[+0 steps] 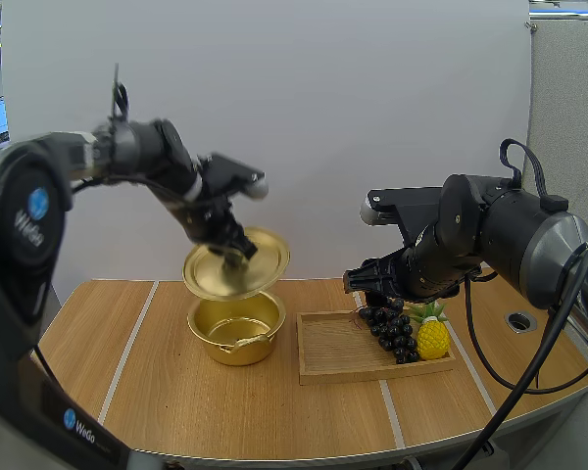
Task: Open the pot, put the grape inside, and close it
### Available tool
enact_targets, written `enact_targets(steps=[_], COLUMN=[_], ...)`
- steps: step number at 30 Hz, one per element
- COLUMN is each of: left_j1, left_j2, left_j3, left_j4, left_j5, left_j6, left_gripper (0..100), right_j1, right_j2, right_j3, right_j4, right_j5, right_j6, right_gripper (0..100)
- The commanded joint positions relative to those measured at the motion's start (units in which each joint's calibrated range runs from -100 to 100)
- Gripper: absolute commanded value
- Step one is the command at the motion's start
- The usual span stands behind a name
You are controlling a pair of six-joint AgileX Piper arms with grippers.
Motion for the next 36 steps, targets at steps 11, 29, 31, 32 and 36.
enact_targets(steps=[11, 29, 31, 32, 36], left_j1=[-0.17, -0.17, -0.17, -0.17, -0.17], left_j2=[-13.37, -13.90, -13.90, -13.90, -13.90], left_j3=[-23.74, -46.10, -46.61, -46.64, -46.64], left_j4=[3.24, 7.73, 8.46, 8.46, 8.46], left_j5=[-6.51, -20.88, -23.41, -24.21, -24.47], left_j6=[-5.09, -8.05, -8.05, -8.05, -8.05], left_gripper=[0, 0, 0, 0, 0], right_j1=[-0.19, -0.19, -0.19, -0.19, -0.19], right_j2=[-0.14, 2.65, 4.85, 6.13, 10.06], right_j3=[-0.33, -0.33, -0.75, -1.56, -5.68], right_j4=[-0.43, -0.43, -0.43, -0.43, -0.43], right_j5=[-1.23, -6.39, -6.17, -5.51, -2.96], right_j6=[0.18, 1.67, 1.67, 1.67, 1.67], right_gripper=[100, 100, 100, 100, 100])
